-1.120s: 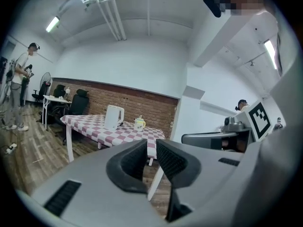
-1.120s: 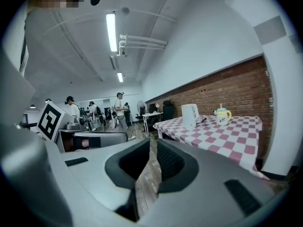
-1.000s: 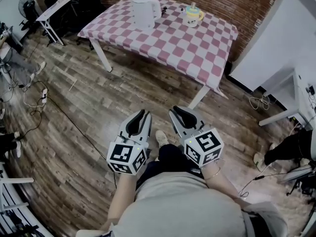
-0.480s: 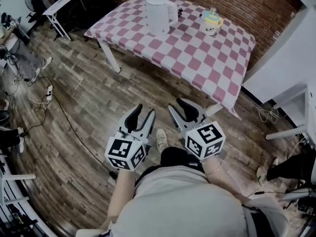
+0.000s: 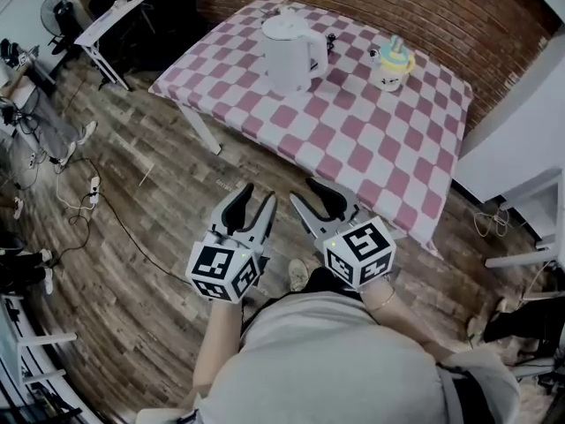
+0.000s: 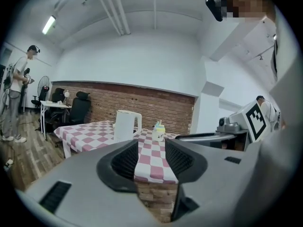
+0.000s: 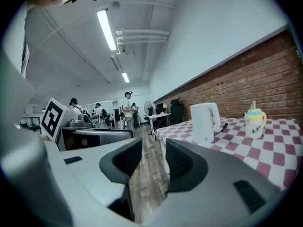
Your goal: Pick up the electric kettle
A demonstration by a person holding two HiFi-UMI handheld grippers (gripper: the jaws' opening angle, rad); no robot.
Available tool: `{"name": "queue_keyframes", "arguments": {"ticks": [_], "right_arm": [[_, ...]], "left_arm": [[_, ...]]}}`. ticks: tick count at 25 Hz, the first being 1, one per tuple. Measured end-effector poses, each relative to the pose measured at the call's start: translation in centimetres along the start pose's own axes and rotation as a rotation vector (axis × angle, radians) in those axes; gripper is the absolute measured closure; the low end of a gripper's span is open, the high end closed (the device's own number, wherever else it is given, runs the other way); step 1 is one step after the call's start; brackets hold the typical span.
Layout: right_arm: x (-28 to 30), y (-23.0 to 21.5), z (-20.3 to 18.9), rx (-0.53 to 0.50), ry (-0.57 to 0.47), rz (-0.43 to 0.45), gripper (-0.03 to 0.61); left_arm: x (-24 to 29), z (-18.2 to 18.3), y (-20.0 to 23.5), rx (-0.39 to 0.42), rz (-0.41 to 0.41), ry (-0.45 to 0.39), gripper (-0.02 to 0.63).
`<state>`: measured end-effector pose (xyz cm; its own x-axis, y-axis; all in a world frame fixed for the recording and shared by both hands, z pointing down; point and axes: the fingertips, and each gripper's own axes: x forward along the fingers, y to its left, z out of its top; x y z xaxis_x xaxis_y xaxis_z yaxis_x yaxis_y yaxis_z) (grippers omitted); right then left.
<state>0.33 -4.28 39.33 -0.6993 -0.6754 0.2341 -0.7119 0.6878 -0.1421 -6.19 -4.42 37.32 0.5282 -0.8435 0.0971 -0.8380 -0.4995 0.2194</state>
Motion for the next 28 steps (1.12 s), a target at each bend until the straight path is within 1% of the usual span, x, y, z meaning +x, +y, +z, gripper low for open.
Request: {"name": "queue_keyframes", "arguments": {"ticks": [3, 7, 12, 16, 20, 23, 28], "right_arm": [[1.7, -2.5, 1.2, -0.005, -0.004, -0.01, 0.43], [2.8, -5.0, 1.9, 0.009, -0.005, -0.038, 0.43], [3.9, -6.9, 1.0, 0.058, 0.012, -0.064, 0.43], [4.8, -8.2, 0.7, 0.075, 0.019, -0.087, 0.43], [5.8, -10.9, 0.9, 0.094, 0.001, -0.151, 0.43], [7.5, -13.3, 1.5, 0.103, -0.006, -0.208, 0.43], [12.0, -16.9, 2.9, 0.109, 0.002, -0.272, 0.43]], "left_arm": [[3.0, 0.9, 1.1, 0.002, -0.015, -0.001, 0.442], [5.7, 1.2, 1.6, -0.003, -0.033, 0.004, 0.442], [8.1, 0.4, 2.5, -0.025, -0.057, 0.042, 0.442], [10.0, -0.1, 3.2, -0.034, -0.091, 0.061, 0.442], [13.5, 0.1, 4.0, -0.036, -0.159, 0.065, 0.442], [16.3, 0.9, 4.9, -0.017, -0.211, 0.061, 0.442], [20.8, 2.2, 9.5, -0.019, -0.249, 0.077, 0.442]]}}
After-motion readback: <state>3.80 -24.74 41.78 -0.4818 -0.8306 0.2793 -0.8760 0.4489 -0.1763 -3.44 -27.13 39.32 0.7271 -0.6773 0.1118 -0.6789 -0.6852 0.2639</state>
